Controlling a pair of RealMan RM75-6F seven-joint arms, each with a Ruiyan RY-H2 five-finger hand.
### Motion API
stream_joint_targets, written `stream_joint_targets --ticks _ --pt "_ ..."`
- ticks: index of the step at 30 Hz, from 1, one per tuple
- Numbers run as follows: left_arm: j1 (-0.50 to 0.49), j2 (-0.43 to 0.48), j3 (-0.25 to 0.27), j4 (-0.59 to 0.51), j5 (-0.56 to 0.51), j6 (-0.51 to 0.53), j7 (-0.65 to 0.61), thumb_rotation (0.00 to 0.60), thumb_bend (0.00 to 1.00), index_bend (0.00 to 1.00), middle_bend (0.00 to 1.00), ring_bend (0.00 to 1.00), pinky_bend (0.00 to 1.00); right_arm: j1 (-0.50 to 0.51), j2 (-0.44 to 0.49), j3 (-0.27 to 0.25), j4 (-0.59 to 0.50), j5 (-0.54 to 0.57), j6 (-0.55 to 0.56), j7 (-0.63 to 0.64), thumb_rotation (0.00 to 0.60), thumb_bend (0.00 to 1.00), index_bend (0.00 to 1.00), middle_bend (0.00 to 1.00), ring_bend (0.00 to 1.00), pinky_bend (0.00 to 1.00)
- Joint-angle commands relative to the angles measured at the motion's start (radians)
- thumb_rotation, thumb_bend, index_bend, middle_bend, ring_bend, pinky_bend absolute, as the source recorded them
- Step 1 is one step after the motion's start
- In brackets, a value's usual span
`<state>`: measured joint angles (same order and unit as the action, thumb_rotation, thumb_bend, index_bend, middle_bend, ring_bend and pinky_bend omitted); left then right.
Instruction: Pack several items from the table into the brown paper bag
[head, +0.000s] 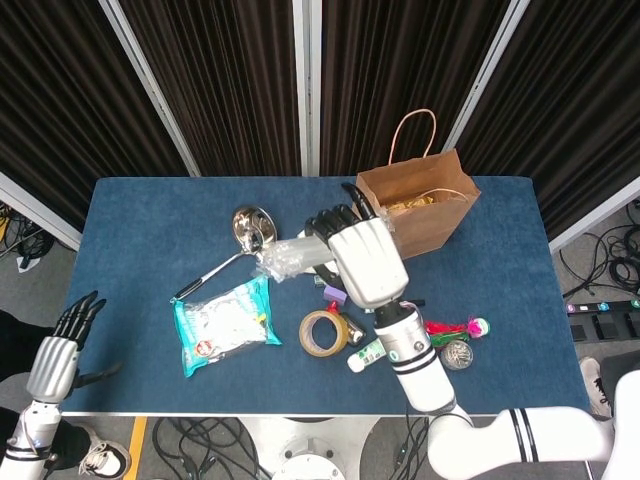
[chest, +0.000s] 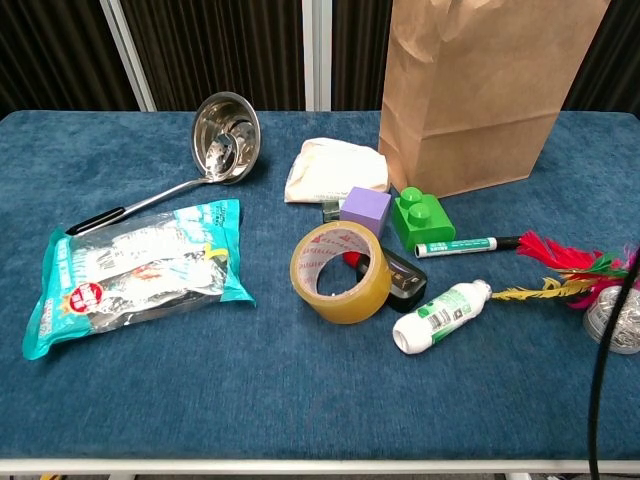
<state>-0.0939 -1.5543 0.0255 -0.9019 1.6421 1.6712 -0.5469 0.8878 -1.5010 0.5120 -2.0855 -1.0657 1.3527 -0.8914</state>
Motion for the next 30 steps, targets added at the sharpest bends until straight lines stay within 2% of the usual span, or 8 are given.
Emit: stream_joint_targets --ticks 1,5,10,17,20,24,30 --pt "0.0 0.002 0.0 -0.003 0.001 0.004 0.002 0.6 0.06 0.09 0.11 0.0 0.14 0.056 -0.002 0.086 0.034 -0.003 0.038 -0.005 0.6 0.15 0.5 0.49 0.4 0.17" --pt "0.001 0.007 -0.003 -0.009 -0.001 0.007 0.003 0.6 0.06 0.09 0.11 0.0 0.14 0.083 0.008 0.15 0.14 0.055 0.059 0.003 0.6 0.15 0.51 0.5 0.41 0.17" --pt "-0.001 0.009 -0.002 -0.012 -0.001 0.001 0.006 0.6 0.06 0.09 0.11 0.0 0.14 0.066 0.02 0.19 0.309 0.124 0.029 0.174 0.6 0.15 0.51 0.5 0.41 0.17" --pt "0.0 0.009 0.0 0.001 -0.01 -0.017 0.002 0.6 0.06 0.09 0.11 0.0 0.14 0.022 0.031 0.18 0.523 0.116 -0.042 0.468 0.6 0.15 0.51 0.5 0.41 0.16" --pt "0.001 0.007 -0.001 0.007 -0.012 -0.018 0.002 0.6 0.06 0.09 0.11 0.0 0.14 0.025 0.02 0.18 0.606 0.122 -0.064 0.547 0.6 0.15 0.51 0.5 0.41 0.16" --pt "0.0 0.004 0.0 0.012 -0.013 -0.022 0.004 0.6 0.06 0.09 0.11 0.0 0.14 0.024 0.003 0.159 0.688 0.131 -0.088 0.609 0.6 0.15 0.51 0.5 0.41 0.16" --pt "-0.006 0.001 0.003 0.011 -0.006 -0.027 0.012 0.6 0.06 0.09 0.11 0.0 0.14 0.011 -0.016 0.106 0.746 0.144 -0.123 0.643 0.6 0.14 0.51 0.49 0.41 0.16"
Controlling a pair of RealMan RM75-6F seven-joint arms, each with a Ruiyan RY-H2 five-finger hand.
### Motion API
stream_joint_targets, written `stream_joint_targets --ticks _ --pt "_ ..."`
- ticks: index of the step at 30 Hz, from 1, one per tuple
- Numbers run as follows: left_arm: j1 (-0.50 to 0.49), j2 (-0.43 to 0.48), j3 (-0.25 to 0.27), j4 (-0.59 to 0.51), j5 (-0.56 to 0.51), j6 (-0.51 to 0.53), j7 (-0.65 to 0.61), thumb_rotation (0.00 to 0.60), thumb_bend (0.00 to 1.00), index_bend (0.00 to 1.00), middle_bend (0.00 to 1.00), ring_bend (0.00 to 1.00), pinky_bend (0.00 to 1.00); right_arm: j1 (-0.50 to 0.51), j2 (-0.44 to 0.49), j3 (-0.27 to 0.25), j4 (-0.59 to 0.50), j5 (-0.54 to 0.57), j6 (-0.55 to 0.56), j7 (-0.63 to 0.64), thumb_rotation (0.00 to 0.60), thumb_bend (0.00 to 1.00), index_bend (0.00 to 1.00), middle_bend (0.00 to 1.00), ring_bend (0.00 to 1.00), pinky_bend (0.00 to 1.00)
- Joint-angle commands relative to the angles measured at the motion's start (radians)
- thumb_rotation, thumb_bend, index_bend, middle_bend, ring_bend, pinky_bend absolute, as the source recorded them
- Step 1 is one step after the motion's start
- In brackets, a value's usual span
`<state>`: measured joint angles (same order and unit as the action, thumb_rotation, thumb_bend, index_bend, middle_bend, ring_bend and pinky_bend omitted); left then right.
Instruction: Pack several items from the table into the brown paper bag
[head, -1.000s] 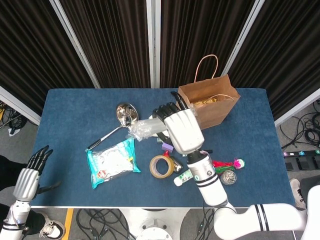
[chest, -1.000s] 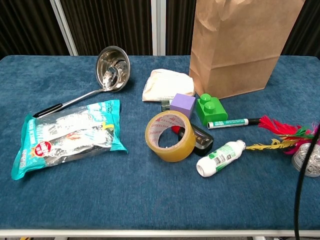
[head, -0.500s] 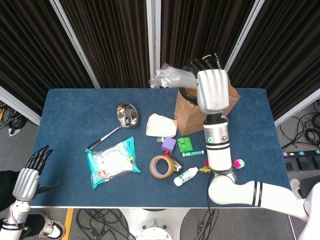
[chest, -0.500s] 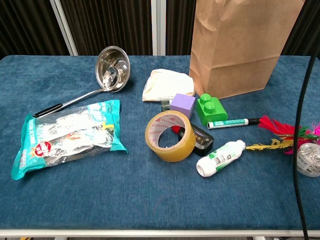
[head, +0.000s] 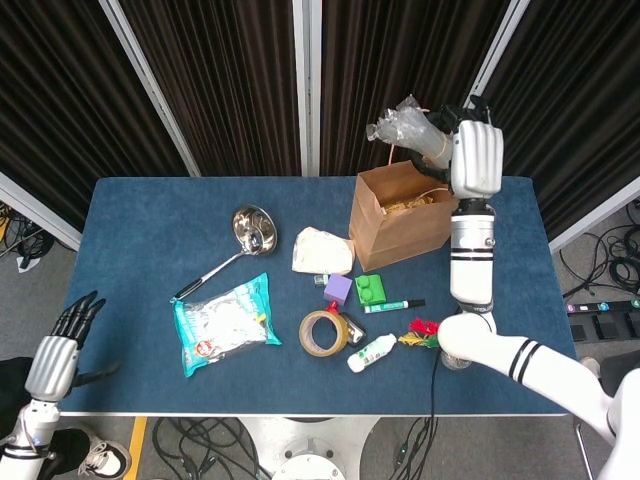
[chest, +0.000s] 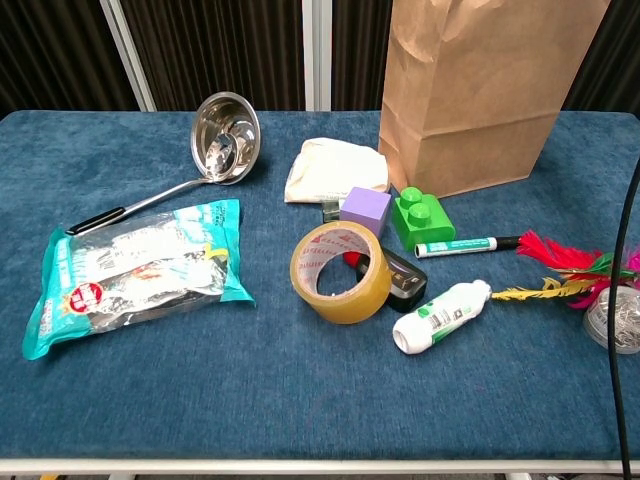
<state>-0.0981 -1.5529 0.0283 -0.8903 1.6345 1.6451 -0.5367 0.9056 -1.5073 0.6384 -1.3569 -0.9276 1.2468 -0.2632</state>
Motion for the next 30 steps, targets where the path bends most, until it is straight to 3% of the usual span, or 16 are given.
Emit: stream_joint_targets --ticks 1,9,12,16,24,30 --pt "-0.002 -0.001 0.001 -0.002 0.003 -0.001 0.004 0.6 0.06 0.09 0.11 0.0 0.14 -0.009 -0.014 -0.028 0.024 0.007 -0.026 0.026 0.6 0.14 0.51 0.49 0.41 0.16" --pt "0.004 -0.003 0.004 0.0 -0.003 -0.005 0.008 0.6 0.06 0.09 0.11 0.0 0.14 0.002 -0.024 -0.065 0.051 -0.006 -0.081 0.073 0.6 0.09 0.48 0.46 0.38 0.13" --pt "0.004 -0.003 0.004 0.002 -0.003 -0.003 0.007 0.6 0.06 0.09 0.11 0.0 0.14 -0.002 -0.01 -0.079 0.036 -0.003 -0.114 0.081 0.6 0.01 0.36 0.38 0.26 0.06" --pt "0.002 -0.001 0.002 0.0 -0.001 -0.001 0.005 0.6 0.06 0.09 0.11 0.0 0.14 -0.011 0.017 -0.092 0.011 -0.017 -0.135 0.102 0.6 0.0 0.24 0.33 0.17 0.0" --pt "0.0 0.002 -0.001 -0.007 0.0 0.004 0.003 0.6 0.06 0.09 0.11 0.0 0.14 -0.018 0.051 -0.085 -0.059 -0.064 -0.09 0.122 0.6 0.0 0.23 0.33 0.17 0.0" --pt "-0.001 0.006 -0.005 -0.019 0.0 0.011 0.003 0.6 0.06 0.09 0.11 0.0 0.14 0.003 0.098 -0.06 -0.213 -0.164 -0.027 0.104 0.6 0.0 0.23 0.33 0.18 0.0"
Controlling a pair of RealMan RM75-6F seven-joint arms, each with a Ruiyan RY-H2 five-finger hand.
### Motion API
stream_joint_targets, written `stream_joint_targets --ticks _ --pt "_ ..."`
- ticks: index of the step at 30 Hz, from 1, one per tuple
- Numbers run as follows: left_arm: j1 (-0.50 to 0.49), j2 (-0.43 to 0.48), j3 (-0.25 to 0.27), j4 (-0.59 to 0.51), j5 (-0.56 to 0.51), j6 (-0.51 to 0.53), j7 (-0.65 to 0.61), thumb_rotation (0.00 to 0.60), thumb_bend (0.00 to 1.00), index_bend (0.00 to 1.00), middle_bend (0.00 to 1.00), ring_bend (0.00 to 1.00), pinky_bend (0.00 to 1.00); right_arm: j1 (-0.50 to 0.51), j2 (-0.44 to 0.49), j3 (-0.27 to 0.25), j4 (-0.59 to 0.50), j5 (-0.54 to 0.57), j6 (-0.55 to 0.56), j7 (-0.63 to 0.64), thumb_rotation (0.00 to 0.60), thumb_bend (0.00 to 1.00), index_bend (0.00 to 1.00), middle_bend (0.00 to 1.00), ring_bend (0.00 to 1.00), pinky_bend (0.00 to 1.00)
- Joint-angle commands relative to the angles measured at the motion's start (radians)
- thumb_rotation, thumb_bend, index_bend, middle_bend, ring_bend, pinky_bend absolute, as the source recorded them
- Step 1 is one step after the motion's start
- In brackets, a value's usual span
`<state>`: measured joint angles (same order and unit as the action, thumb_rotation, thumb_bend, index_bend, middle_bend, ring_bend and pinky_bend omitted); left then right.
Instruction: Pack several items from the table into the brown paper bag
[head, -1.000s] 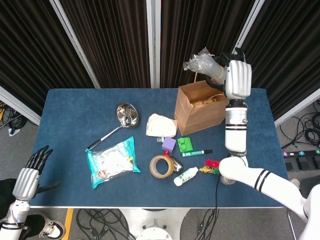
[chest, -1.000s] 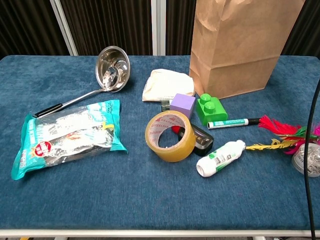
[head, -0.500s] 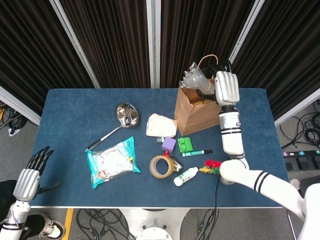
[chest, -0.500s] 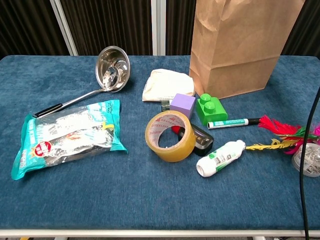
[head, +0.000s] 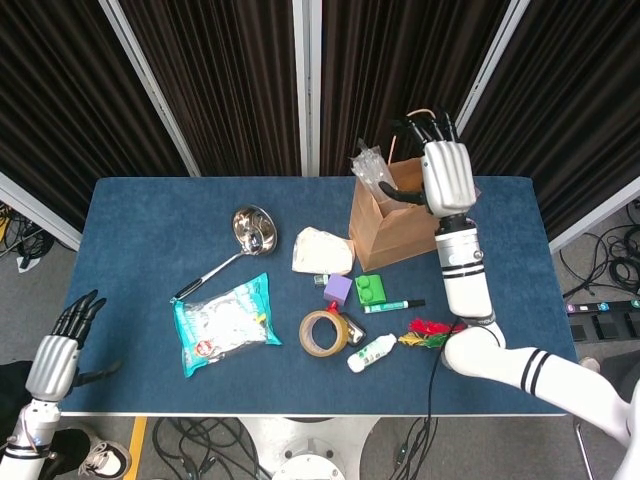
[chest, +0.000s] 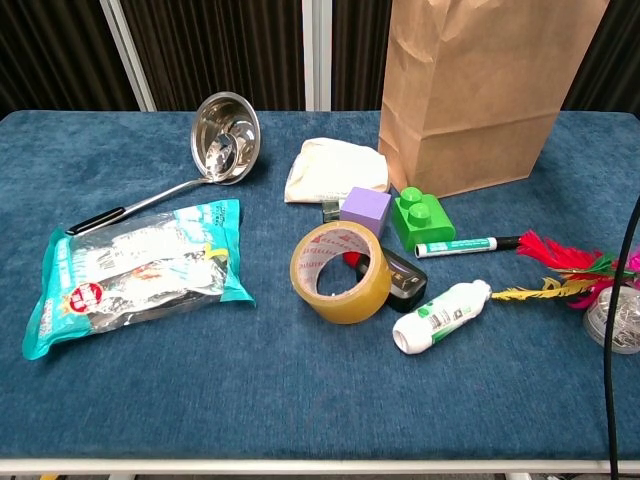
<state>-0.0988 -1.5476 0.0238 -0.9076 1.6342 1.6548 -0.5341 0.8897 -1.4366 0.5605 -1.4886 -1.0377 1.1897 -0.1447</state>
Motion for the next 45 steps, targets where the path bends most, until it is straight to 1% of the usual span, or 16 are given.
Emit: stream_joint_targets --ticks 1,5,8,10,12,14,15,18,20,24,25,28,33,39,43,45 --pt "0.0 0.001 0.0 -0.004 0.002 0.004 0.001 0.6 0.06 0.09 0.11 0.0 0.14 0.034 0.031 0.025 -0.113 -0.069 0.037 -0.033 0.6 0.0 0.23 0.33 0.18 0.0" --pt "0.003 0.003 0.001 -0.012 0.007 0.015 0.008 0.6 0.06 0.09 0.11 0.0 0.14 0.051 0.052 0.013 -0.265 -0.141 0.07 -0.104 0.6 0.0 0.23 0.34 0.18 0.0" --pt "0.005 0.008 0.001 -0.02 0.009 0.023 0.01 0.6 0.06 0.09 0.11 0.0 0.14 0.071 0.051 -0.02 -0.354 -0.179 0.063 -0.165 0.6 0.0 0.23 0.34 0.2 0.01" --pt "0.007 0.01 0.002 -0.025 0.011 0.028 0.012 0.6 0.06 0.09 0.11 0.0 0.14 0.055 0.061 -0.082 -0.423 -0.203 0.058 -0.23 0.6 0.0 0.24 0.35 0.21 0.02" --pt "0.009 0.012 0.005 -0.028 0.013 0.031 0.013 0.6 0.06 0.09 0.11 0.0 0.14 0.043 0.077 -0.143 -0.47 -0.203 0.032 -0.298 0.6 0.0 0.24 0.36 0.22 0.02" --pt "0.012 0.014 0.007 -0.031 0.014 0.033 0.015 0.6 0.06 0.09 0.11 0.0 0.14 0.027 0.105 -0.224 -0.511 -0.197 -0.01 -0.38 0.6 0.0 0.24 0.37 0.23 0.02" --pt "0.013 0.014 0.007 -0.031 0.014 0.032 0.015 0.6 0.06 0.09 0.11 0.0 0.14 0.027 0.11 -0.24 -0.511 -0.196 -0.023 -0.397 0.6 0.0 0.24 0.37 0.23 0.02" --pt "0.016 0.013 0.006 -0.03 0.01 0.032 0.013 0.6 0.06 0.09 0.11 0.0 0.14 0.031 0.122 -0.315 -0.489 -0.183 -0.084 -0.482 0.6 0.0 0.25 0.37 0.23 0.02" --pt "0.018 0.009 0.005 -0.026 0.006 0.03 0.009 0.6 0.06 0.09 0.11 0.0 0.14 0.021 0.126 -0.357 -0.478 -0.174 -0.102 -0.514 0.6 0.0 0.26 0.37 0.23 0.02" --pt "0.019 0.001 0.008 -0.014 0.004 0.021 0.002 0.6 0.06 0.09 0.11 0.0 0.14 -0.015 0.127 -0.418 -0.458 -0.166 -0.093 -0.54 0.6 0.0 0.26 0.37 0.24 0.02" --pt "0.02 -0.002 0.01 -0.008 0.005 0.018 -0.001 0.6 0.06 0.09 0.11 0.0 0.14 -0.029 0.124 -0.435 -0.443 -0.17 -0.085 -0.544 0.6 0.0 0.26 0.37 0.23 0.02" --pt "0.018 -0.008 0.013 0.003 0.009 0.017 -0.005 0.6 0.06 0.09 0.11 0.0 0.14 -0.061 0.104 -0.463 -0.386 -0.159 -0.066 -0.543 0.6 0.0 0.27 0.37 0.23 0.03" --pt "0.021 -0.015 0.014 0.014 0.011 0.023 -0.011 0.6 0.06 0.09 0.11 0.0 0.14 -0.085 0.038 -0.465 -0.26 -0.08 -0.083 -0.502 0.6 0.0 0.27 0.37 0.23 0.03" --pt "0.02 -0.016 0.007 0.028 0.002 0.017 -0.025 0.6 0.06 0.09 0.11 0.0 0.14 -0.085 -0.101 -0.453 -0.04 -0.013 -0.137 -0.449 0.6 0.0 0.27 0.35 0.21 0.03" --pt "0.019 -0.02 0.005 0.041 -0.004 0.01 -0.036 0.6 0.06 0.09 0.11 0.0 0.14 -0.086 -0.188 -0.446 0.078 -0.007 -0.153 -0.414 0.6 0.0 0.28 0.31 0.16 0.02" --pt "0.02 -0.023 0.005 0.051 -0.006 0.005 -0.042 0.6 0.06 0.09 0.11 0.0 0.14 -0.089 -0.226 -0.447 0.127 -0.016 -0.158 -0.395 0.6 0.0 0.28 0.3 0.15 0.01"
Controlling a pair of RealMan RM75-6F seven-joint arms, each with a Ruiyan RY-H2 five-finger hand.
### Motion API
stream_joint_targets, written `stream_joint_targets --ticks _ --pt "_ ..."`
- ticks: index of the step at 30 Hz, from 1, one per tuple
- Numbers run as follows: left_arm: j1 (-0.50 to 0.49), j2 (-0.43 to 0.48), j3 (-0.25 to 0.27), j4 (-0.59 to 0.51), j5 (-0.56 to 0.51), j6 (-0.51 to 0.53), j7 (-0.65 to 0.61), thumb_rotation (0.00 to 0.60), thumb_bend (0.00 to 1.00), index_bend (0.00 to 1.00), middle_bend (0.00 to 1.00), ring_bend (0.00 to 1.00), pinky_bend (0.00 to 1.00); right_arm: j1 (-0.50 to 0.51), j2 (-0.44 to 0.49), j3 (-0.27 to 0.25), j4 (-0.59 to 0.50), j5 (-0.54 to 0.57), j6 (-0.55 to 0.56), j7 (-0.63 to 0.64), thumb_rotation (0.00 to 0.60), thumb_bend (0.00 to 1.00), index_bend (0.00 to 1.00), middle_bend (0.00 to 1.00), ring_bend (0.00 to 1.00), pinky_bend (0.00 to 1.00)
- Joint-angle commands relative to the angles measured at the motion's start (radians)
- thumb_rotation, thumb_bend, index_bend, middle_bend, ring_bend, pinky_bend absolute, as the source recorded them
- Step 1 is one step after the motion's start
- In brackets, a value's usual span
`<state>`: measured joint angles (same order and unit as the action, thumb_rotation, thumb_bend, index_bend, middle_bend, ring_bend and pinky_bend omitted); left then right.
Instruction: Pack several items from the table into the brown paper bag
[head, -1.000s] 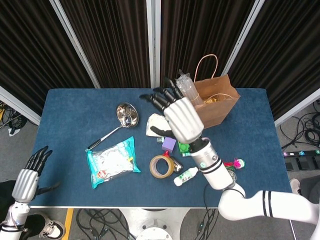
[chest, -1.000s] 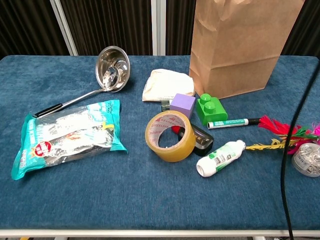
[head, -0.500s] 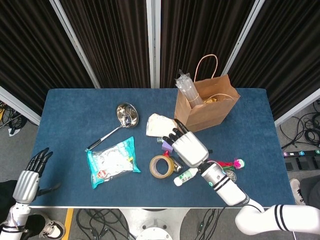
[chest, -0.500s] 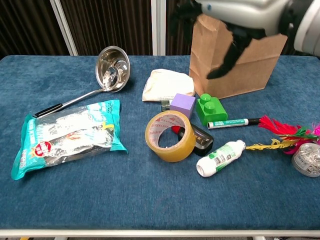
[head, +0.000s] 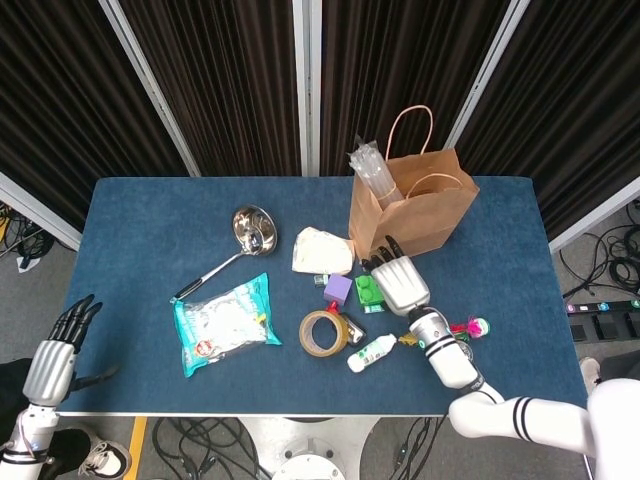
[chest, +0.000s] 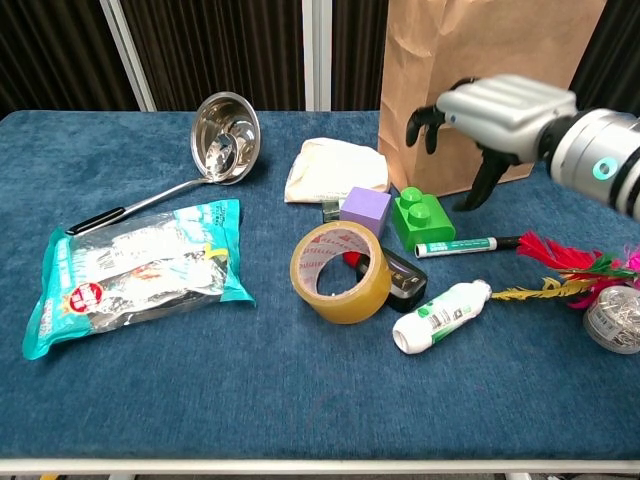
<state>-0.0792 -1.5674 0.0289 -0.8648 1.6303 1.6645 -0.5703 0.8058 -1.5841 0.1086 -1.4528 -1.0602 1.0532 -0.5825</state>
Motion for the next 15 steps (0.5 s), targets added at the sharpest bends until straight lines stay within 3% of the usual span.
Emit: stream_joint_targets --ticks 1,15 --pt "0.0 -0.005 0.0 0.013 -0.004 -0.006 -0.009 0.6 0.06 0.09 0.11 0.0 0.14 -0.006 -0.092 0.004 0.108 0.003 -0.025 0.05 0.6 0.0 0.28 0.3 0.15 0.01" --pt "0.001 -0.026 -0.003 0.061 -0.005 0.001 -0.039 0.6 0.06 0.09 0.11 0.0 0.14 -0.029 -0.167 0.007 0.202 -0.062 -0.023 0.093 0.6 0.0 0.28 0.3 0.15 0.01"
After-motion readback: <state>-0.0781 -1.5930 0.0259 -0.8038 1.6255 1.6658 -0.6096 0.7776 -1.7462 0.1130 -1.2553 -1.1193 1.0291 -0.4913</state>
